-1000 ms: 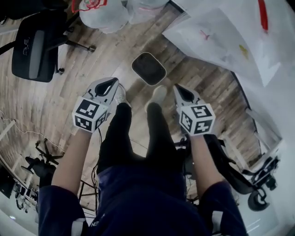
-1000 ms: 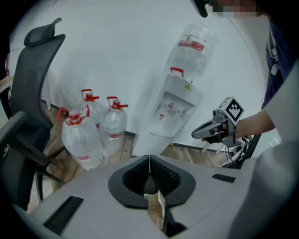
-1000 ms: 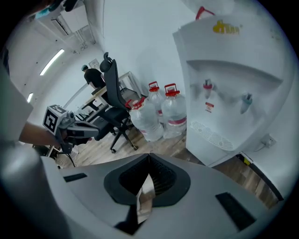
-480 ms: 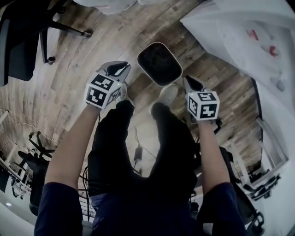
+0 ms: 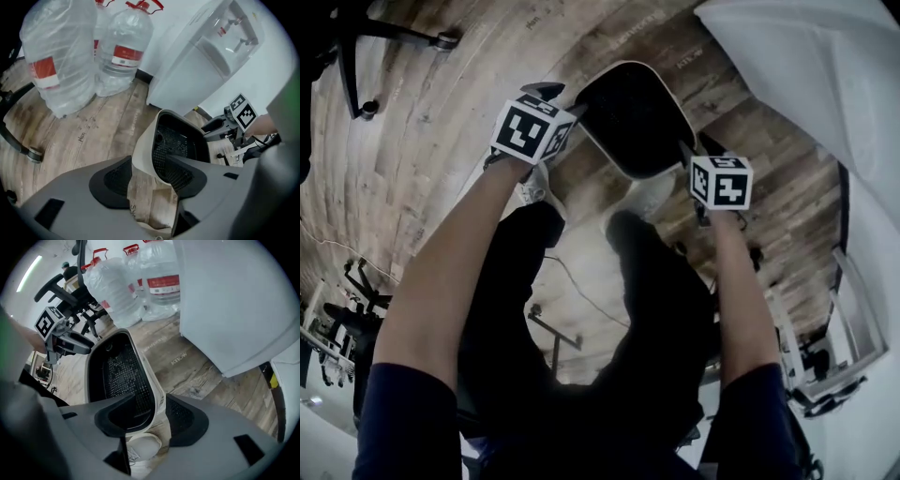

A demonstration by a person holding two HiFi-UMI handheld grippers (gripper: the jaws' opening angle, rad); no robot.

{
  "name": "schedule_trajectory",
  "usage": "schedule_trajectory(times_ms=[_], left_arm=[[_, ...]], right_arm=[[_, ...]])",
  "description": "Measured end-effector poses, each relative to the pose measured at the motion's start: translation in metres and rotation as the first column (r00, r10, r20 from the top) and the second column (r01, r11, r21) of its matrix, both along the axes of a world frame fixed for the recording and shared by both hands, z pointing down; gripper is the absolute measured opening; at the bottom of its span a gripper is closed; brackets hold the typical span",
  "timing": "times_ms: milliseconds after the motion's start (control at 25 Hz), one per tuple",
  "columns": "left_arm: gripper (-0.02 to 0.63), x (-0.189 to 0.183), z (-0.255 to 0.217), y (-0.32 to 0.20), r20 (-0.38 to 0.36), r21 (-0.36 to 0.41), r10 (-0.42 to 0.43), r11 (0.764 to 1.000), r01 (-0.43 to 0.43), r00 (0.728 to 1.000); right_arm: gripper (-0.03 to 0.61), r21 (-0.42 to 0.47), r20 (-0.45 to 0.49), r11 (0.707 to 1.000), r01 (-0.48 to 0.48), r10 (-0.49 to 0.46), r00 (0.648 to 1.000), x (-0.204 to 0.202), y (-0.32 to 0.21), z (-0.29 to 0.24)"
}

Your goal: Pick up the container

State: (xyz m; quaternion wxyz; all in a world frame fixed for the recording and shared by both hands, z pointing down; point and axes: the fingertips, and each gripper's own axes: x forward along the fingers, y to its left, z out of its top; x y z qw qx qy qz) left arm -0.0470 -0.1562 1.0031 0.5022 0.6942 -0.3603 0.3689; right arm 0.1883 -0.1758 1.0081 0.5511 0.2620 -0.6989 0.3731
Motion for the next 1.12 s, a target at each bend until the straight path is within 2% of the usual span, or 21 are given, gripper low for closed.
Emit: schedule_trajectory(times_ms=[120, 280, 440, 520, 720, 800, 920, 1120], left_arm=[[0.232, 0.005, 0.023, -0.002, 0.008, -0.011, -0.027, 1.000, 0.027, 1.000], [0.233, 0.013, 0.042, -0.004, -0.020, -0.022, -0.038, 0.999, 0.038, 0.999], [0.228, 0.019, 0.049, -0.002, -0.039, -0.058, -0.063, 0.996, 0.061, 0.997], [0.161, 0.022, 0.050, 0.001, -0.052, -0.102, -0.085, 0.992, 0.080, 0.995], [0.118, 0.019, 0.050, 0.005, 0.039, -0.144, -0.070, 0.987, 0.075, 0.997], [0.112, 0.017, 0.046, 0.011, 0.062, -0.146, -0.047, 0.988, 0.055, 0.997], [0.114, 0.013, 0.029, 0.019, 0.058, -0.142, -0.054, 0.988, 0.062, 0.997], [0.114, 0.003, -0.031, 0.021, 0.065, -0.118, -0.069, 0.990, 0.077, 0.995]], right_arm=[[0.199, -0.016, -0.009, 1.000, -0.018, 0.018, 1.000, 0.004, 0.003, 0.027], [0.196, -0.040, -0.014, 0.999, 0.037, -0.037, 0.999, 0.005, 0.007, 0.052], [0.158, -0.081, 0.017, 0.996, 0.034, -0.033, 0.999, 0.001, 0.009, 0.058], [0.124, -0.085, 0.004, 0.996, 0.031, -0.031, 1.000, -0.001, 0.011, 0.057], [0.097, -0.086, -0.033, 0.996, 0.030, -0.033, 0.999, 0.000, 0.012, 0.053], [0.094, -0.075, -0.038, 0.996, 0.041, -0.044, 0.998, -0.002, 0.014, 0.048], [0.091, -0.073, -0.029, 0.996, 0.045, -0.047, 0.998, -0.006, 0.019, 0.032], [0.089, -0.061, -0.024, 0.998, 0.035, -0.037, 0.999, -0.015, 0.021, -0.025]])
